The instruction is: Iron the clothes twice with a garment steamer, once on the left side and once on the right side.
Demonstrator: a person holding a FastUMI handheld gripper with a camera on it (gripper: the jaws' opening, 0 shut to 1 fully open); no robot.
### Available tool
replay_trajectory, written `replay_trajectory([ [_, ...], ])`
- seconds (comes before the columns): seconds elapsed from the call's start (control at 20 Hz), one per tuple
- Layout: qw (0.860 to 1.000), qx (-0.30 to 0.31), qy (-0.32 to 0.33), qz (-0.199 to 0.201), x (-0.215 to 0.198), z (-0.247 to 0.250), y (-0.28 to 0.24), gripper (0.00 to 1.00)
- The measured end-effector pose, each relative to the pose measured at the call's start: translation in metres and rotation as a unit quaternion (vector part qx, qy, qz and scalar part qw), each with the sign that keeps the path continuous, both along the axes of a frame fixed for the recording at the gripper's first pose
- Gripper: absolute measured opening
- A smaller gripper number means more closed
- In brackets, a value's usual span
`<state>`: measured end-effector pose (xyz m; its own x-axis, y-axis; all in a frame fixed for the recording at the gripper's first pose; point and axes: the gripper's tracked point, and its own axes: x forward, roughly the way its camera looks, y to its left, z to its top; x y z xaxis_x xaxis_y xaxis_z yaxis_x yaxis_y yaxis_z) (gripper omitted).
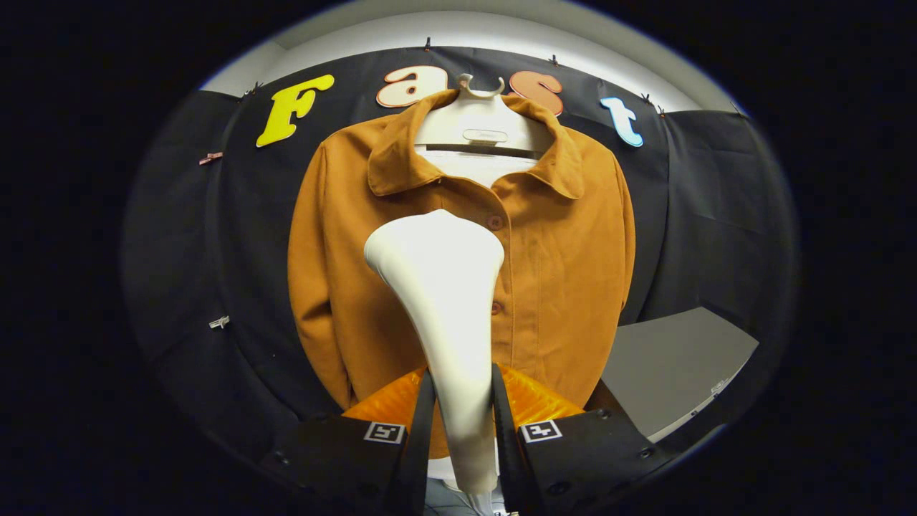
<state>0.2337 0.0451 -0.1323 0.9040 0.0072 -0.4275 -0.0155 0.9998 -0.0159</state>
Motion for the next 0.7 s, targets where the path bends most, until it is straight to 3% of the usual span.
replay_trajectory([
  [0.7,0.997,-0.023,0.059,-0.038,0.009,-0.055,0.020,0.44],
])
